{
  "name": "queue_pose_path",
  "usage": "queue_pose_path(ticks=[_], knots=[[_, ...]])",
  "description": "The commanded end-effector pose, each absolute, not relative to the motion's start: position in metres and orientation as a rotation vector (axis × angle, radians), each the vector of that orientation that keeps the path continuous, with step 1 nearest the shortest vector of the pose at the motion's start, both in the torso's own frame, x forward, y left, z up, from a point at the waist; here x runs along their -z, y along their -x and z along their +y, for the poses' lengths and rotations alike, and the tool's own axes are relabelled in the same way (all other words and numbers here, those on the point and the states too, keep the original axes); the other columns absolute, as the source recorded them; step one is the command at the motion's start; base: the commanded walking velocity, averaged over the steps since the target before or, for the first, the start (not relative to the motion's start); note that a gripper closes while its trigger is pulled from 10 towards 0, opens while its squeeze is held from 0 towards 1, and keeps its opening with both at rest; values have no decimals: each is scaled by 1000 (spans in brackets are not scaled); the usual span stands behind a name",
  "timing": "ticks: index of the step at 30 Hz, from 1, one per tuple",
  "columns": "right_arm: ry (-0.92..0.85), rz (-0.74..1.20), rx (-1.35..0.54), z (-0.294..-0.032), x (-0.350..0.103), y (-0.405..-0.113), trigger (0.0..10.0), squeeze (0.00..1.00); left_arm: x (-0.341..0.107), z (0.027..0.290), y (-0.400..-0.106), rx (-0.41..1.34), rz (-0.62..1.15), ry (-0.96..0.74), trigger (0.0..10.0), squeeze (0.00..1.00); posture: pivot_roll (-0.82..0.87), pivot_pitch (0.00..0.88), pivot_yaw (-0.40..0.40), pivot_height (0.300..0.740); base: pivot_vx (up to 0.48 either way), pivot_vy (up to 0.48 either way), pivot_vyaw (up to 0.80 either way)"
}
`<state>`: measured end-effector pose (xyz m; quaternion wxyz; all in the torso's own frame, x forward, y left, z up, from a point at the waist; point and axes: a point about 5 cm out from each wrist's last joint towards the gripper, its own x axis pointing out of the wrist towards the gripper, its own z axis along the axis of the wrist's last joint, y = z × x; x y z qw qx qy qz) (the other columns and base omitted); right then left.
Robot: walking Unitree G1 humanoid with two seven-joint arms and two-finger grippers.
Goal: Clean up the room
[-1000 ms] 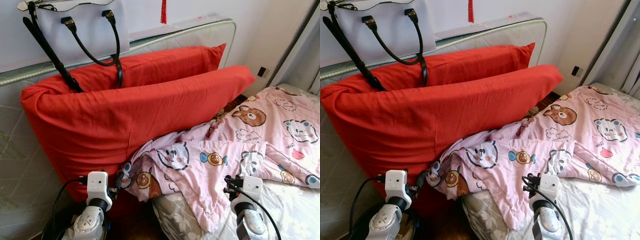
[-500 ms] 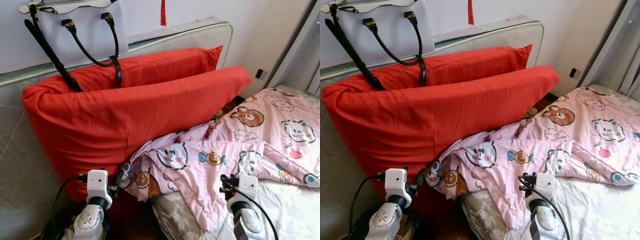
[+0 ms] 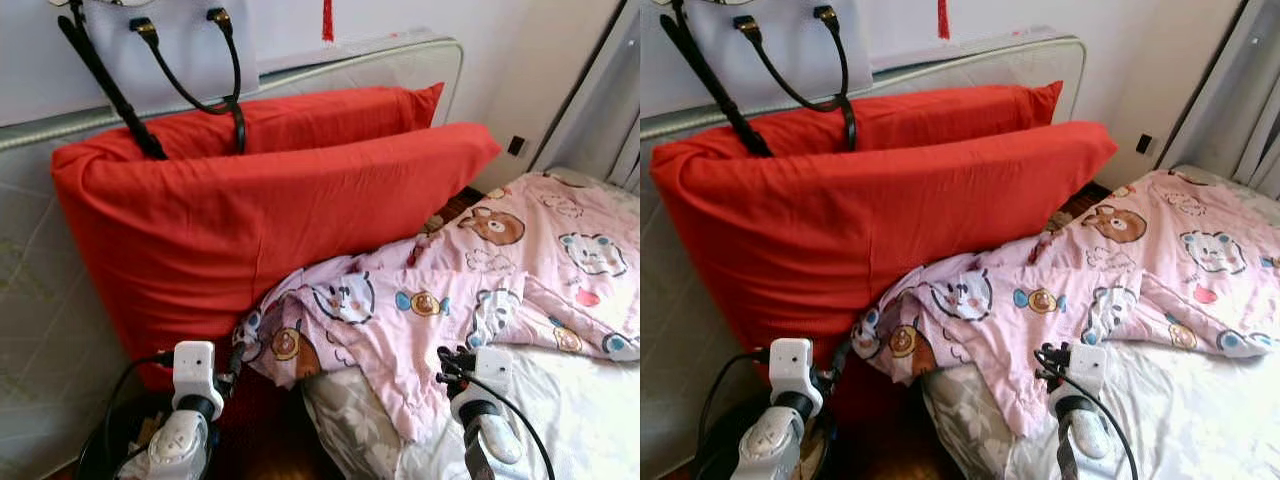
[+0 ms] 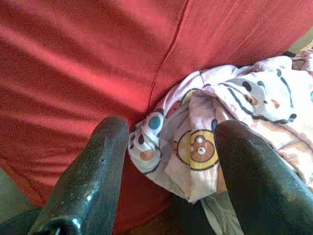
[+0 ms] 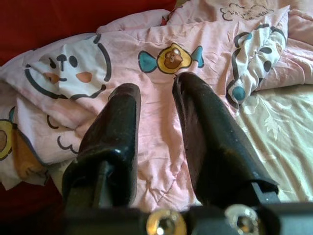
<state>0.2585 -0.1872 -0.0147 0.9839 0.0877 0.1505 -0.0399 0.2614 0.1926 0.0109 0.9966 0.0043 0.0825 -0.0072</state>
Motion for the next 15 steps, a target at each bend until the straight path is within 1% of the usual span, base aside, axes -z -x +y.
queue_pose_path(ticks=[1, 8, 12, 15], knots=[[-181, 306, 72, -185, 14, -260, 10000, 0, -13, 195, -263, 1, 163, -8, 10000, 0, 12, 0, -62, 670, 0, 0, 0], [-182, 312, 70, -185, 14, -261, 10000, 0, -13, 195, -264, -6, 169, -3, 10000, 0, 13, 0, -65, 670, 0, 0, 0], [-186, 315, 69, -185, 14, -261, 10000, 0, -12, 195, -264, -10, 173, 0, 10000, 0, 13, 0, -66, 670, 0, 480, 0], [-187, 316, 68, -185, 14, -261, 10000, 0, -13, 195, -264, -10, 171, -2, 10000, 0, 15, 0, -66, 670, 0, 366, 0]])
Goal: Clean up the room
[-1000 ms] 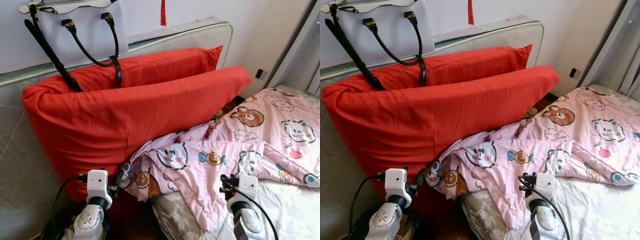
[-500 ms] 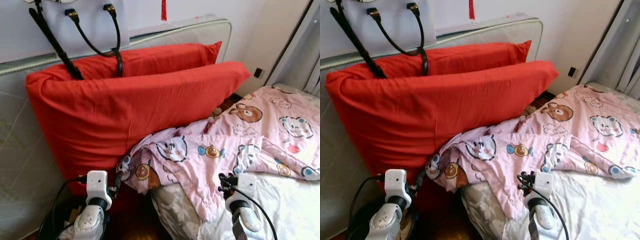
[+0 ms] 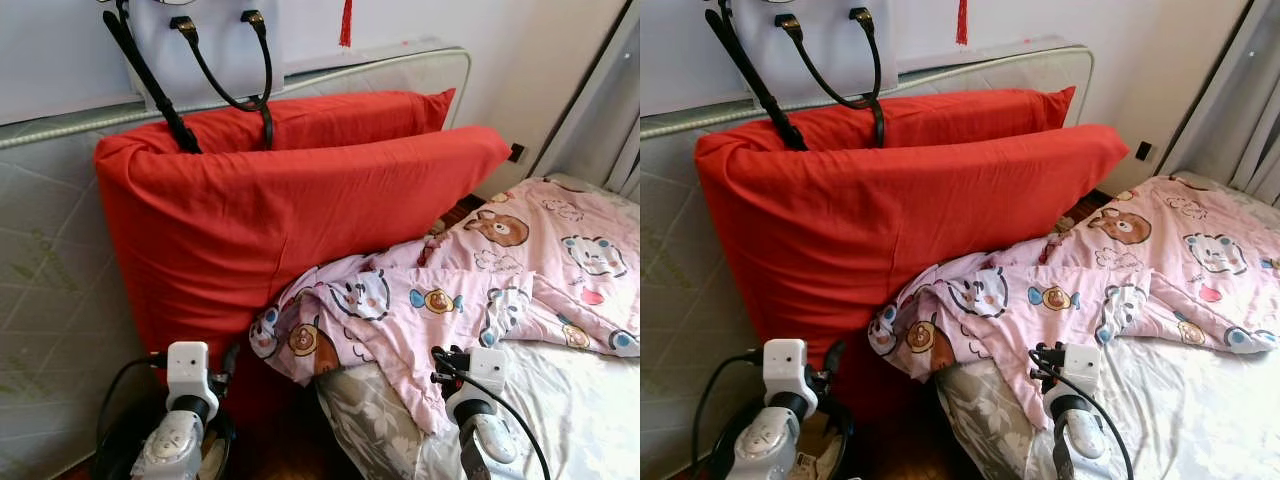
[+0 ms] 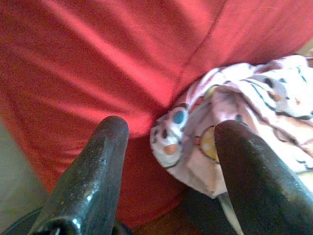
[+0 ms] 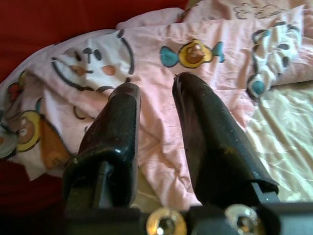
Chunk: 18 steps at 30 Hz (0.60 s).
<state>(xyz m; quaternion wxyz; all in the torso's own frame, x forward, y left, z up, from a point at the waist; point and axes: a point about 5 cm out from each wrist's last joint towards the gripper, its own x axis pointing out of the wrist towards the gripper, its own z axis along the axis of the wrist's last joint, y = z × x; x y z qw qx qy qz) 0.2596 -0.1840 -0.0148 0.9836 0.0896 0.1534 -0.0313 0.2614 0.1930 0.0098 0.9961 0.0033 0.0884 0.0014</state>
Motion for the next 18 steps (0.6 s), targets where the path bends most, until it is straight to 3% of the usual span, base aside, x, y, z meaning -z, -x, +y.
queue_pose_path(ticks=[1, 16, 18], knots=[[-188, 316, 67, -185, 14, -261, 10000, 0, -13, 195, -264, -10, 169, -3, 10000, 0, 14, 0, -65, 670, 0, 0, 0], [-159, 374, 94, -187, 19, -260, 10000, 0, -13, 194, -263, -4, 168, -9, 10000, 0, 18, 0, -62, 670, 0, 0, 0], [-166, 365, 94, -187, 19, -260, 10000, 0, -12, 194, -262, -4, 169, -9, 10000, 0, 17, 0, -60, 650, 0, 0, 0]])
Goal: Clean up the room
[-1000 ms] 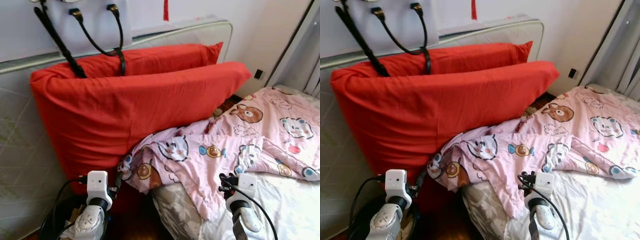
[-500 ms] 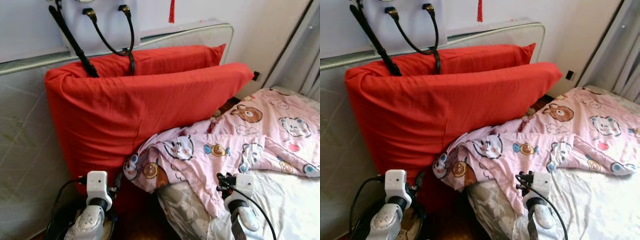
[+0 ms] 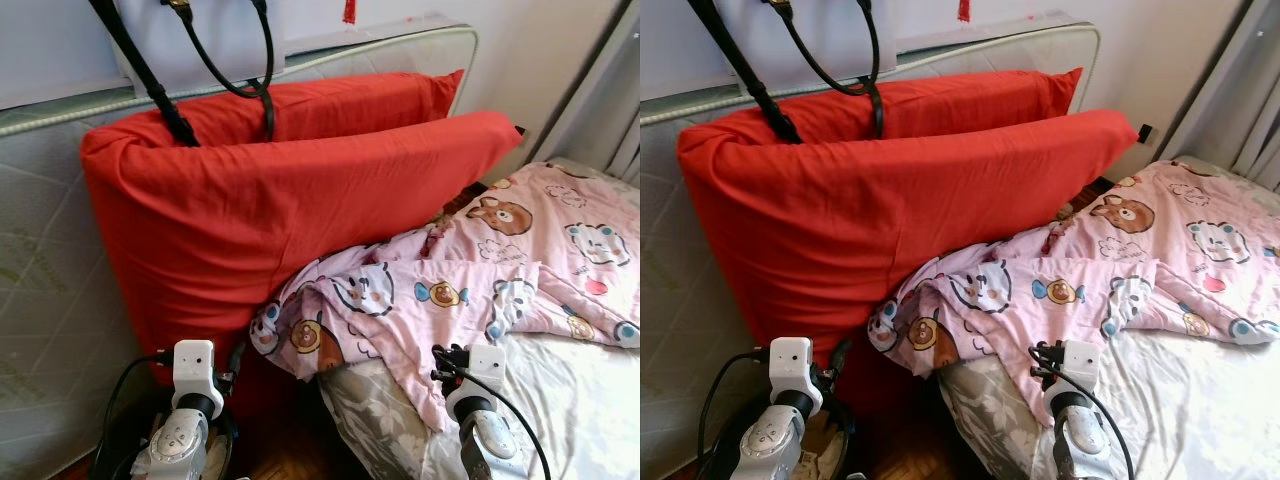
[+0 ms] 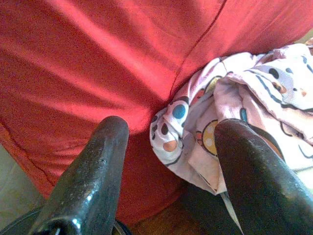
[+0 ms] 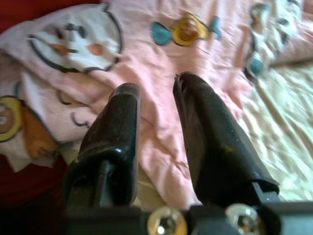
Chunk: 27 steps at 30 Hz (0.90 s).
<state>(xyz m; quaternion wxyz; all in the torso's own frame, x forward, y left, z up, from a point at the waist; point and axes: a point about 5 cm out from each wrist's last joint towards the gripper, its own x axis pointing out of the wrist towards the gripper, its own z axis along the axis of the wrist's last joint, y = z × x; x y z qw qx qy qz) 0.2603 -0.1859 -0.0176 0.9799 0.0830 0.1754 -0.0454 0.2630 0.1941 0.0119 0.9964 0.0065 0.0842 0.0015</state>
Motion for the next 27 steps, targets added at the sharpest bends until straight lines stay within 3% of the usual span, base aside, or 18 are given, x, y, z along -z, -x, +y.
queue_pose_path(ticks=[1, 27], knots=[[-167, 359, 91, -186, 18, -260, 10000, 0, -12, 194, -262, -3, 170, -9, 10000, 0, 14, 0, -58, 645, 0, 0, 0], [-230, 359, 23, -169, 17, -266, 10000, 0, -17, 200, -266, 18, 169, -30, 10000, 0, 13, 0, -11, 640, 0, 0, 0]])
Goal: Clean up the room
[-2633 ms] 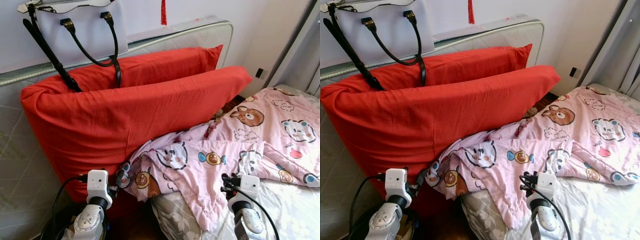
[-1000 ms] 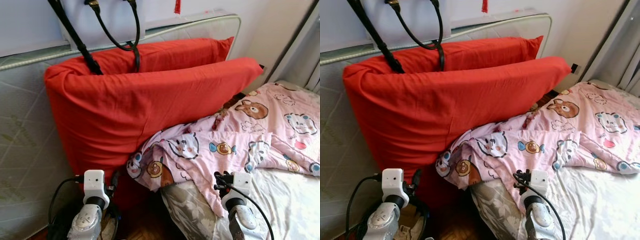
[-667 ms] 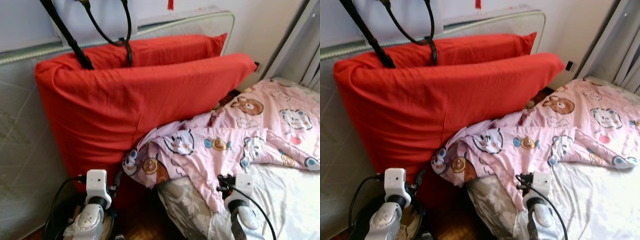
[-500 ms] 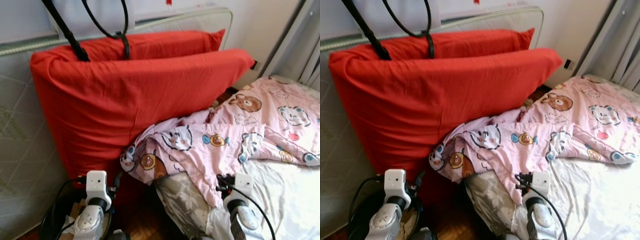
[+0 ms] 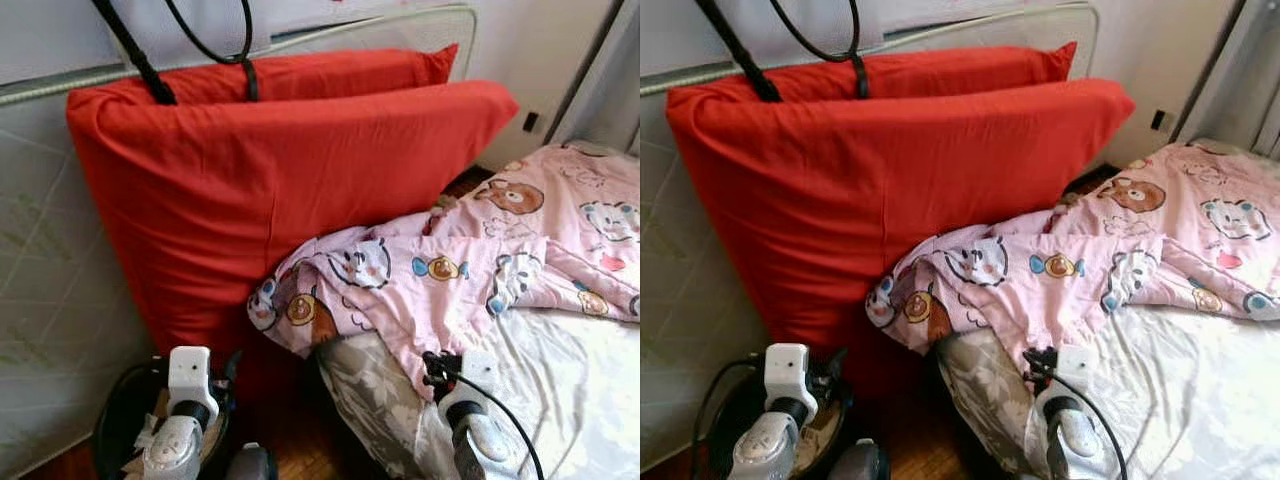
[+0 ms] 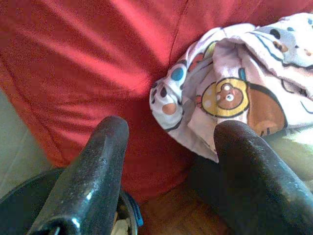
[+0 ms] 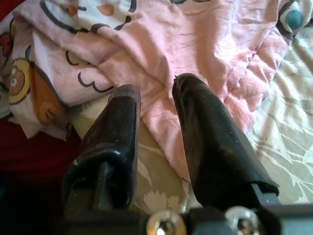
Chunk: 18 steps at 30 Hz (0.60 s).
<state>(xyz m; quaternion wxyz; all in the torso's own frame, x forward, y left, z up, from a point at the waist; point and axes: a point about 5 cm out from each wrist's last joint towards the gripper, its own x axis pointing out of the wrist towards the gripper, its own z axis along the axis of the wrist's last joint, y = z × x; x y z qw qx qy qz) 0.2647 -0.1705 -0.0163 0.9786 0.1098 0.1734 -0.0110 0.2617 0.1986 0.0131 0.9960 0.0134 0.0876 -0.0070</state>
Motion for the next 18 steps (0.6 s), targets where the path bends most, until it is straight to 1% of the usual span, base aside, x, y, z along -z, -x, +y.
queue_pose_path(ticks=[1, 4, 10, 11, 13, 14, 15, 18], knots=[[-231, 361, 23, -168, 16, -267, 10000, 0, -19, 201, -267, 22, 165, -34, 10000, 0, 15, 0, -3, 640, 0, 0, 0], [-235, 374, 41, -167, 16, -269, 10000, 0, -24, 203, -267, 28, 148, -39, 10000, 0, 38, 0, -5, 640, 0, 0, 0], [-217, 408, 76, -171, 18, -269, 10000, 0, -24, 199, -266, 54, 150, -52, 10000, 0, 57, 4, -25, 640, 0, 0, 0], [-206, 409, 77, -173, 17, -271, 10000, 0, -27, 198, -267, 55, 138, -49, 10000, 0, 60, 24, -33, 640, 0, 0, 0], [-193, 410, 76, -174, 15, -273, 10000, 0, -29, 197, -268, 49, 128, -44, 10000, 0, 60, 31, -36, 640, 0, 0, 0], [-162, 428, 80, -175, 14, -276, 10000, 0, -29, 198, -269, 45, 128, -43, 10000, 0, 56, 51, -39, 640, 0, 0, 0], [-138, 442, 84, -175, 14, -278, 10000, 0, -30, 198, -269, 43, 129, -43, 10000, 0, 56, 51, -39, 640, 0, 0, 0], [-126, 400, 75, -178, 4, -287, 10000, 0, -30, 197, -265, 37, 128, -36, 10000, 0, 21, 94, -48, 625, 0, 0, 0]])
